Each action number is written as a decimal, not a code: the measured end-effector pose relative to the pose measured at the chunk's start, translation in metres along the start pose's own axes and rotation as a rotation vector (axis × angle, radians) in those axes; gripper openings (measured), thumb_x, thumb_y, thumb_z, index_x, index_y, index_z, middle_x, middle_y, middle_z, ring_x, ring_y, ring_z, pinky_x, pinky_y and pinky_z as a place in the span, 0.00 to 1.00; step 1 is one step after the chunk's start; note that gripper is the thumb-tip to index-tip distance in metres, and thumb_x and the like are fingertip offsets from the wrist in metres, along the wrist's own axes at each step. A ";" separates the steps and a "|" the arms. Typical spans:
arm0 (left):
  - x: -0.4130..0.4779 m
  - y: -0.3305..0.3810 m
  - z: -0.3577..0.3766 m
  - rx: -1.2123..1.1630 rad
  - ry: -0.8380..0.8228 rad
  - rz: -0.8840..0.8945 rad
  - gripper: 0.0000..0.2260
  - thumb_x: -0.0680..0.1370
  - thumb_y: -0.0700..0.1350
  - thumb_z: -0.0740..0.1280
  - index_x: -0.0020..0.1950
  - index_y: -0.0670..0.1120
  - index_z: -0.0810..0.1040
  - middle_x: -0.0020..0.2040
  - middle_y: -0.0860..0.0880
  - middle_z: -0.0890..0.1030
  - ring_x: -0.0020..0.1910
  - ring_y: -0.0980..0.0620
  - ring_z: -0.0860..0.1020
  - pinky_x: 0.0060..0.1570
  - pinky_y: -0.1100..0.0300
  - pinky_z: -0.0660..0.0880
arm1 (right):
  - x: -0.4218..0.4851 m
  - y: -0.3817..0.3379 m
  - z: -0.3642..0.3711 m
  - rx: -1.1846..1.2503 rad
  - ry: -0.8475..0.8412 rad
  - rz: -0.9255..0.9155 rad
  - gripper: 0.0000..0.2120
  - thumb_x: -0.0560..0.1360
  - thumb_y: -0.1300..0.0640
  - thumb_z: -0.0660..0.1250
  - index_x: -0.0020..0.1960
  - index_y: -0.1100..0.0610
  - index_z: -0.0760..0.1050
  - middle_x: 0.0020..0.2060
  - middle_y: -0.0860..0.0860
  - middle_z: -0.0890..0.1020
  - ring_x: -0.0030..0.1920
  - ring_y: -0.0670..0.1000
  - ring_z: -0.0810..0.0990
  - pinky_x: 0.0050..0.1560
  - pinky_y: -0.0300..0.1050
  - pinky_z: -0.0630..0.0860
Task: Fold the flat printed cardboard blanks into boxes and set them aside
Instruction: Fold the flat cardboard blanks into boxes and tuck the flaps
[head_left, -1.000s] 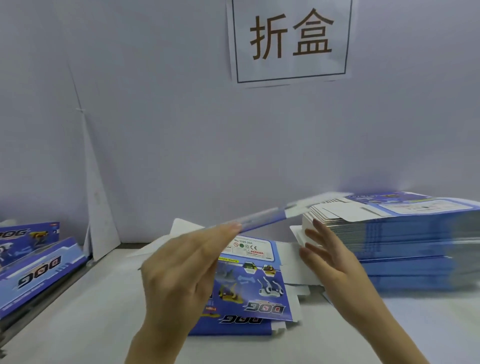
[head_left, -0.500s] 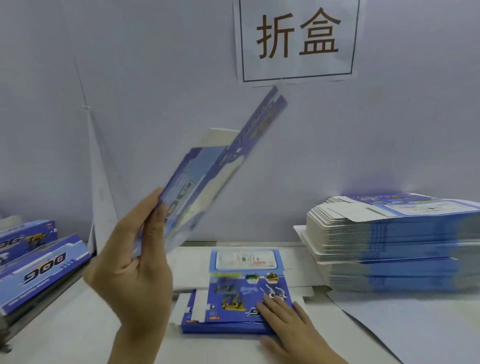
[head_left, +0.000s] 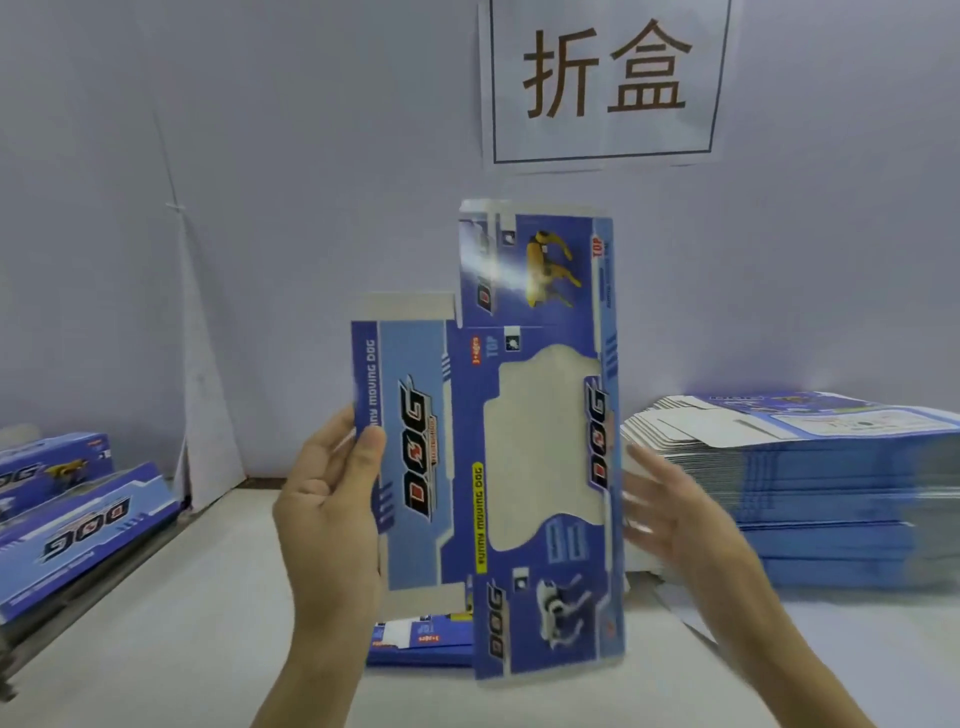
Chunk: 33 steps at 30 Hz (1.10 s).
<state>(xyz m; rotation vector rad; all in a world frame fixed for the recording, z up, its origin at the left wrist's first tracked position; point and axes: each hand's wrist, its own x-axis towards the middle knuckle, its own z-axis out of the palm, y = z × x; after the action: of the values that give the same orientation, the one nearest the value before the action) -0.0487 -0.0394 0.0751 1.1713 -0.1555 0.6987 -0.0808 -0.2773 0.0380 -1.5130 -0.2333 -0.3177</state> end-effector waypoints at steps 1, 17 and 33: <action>-0.002 -0.002 0.002 0.015 -0.022 -0.036 0.08 0.73 0.49 0.67 0.50 0.61 0.79 0.47 0.57 0.85 0.41 0.59 0.83 0.31 0.67 0.78 | 0.001 -0.011 0.005 -0.005 0.045 -0.043 0.18 0.78 0.44 0.61 0.66 0.46 0.73 0.60 0.46 0.82 0.60 0.49 0.80 0.57 0.48 0.75; -0.035 0.003 0.025 0.216 -0.322 -0.024 0.39 0.66 0.64 0.65 0.76 0.58 0.61 0.63 0.59 0.76 0.61 0.60 0.76 0.52 0.58 0.80 | -0.011 -0.013 0.029 -0.116 0.199 -0.175 0.31 0.70 0.39 0.64 0.72 0.35 0.62 0.64 0.32 0.75 0.64 0.35 0.73 0.67 0.47 0.73; -0.017 -0.010 0.008 -0.083 -0.627 -0.582 0.27 0.65 0.56 0.69 0.61 0.46 0.77 0.53 0.43 0.84 0.51 0.40 0.83 0.46 0.47 0.81 | -0.006 -0.018 0.006 0.070 0.145 0.088 0.38 0.58 0.35 0.77 0.63 0.50 0.74 0.53 0.51 0.85 0.52 0.55 0.85 0.51 0.54 0.80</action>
<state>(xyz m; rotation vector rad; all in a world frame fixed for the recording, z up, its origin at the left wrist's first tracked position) -0.0539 -0.0557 0.0623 1.2444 -0.3453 -0.1984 -0.0919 -0.2714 0.0528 -1.4201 -0.0621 -0.3438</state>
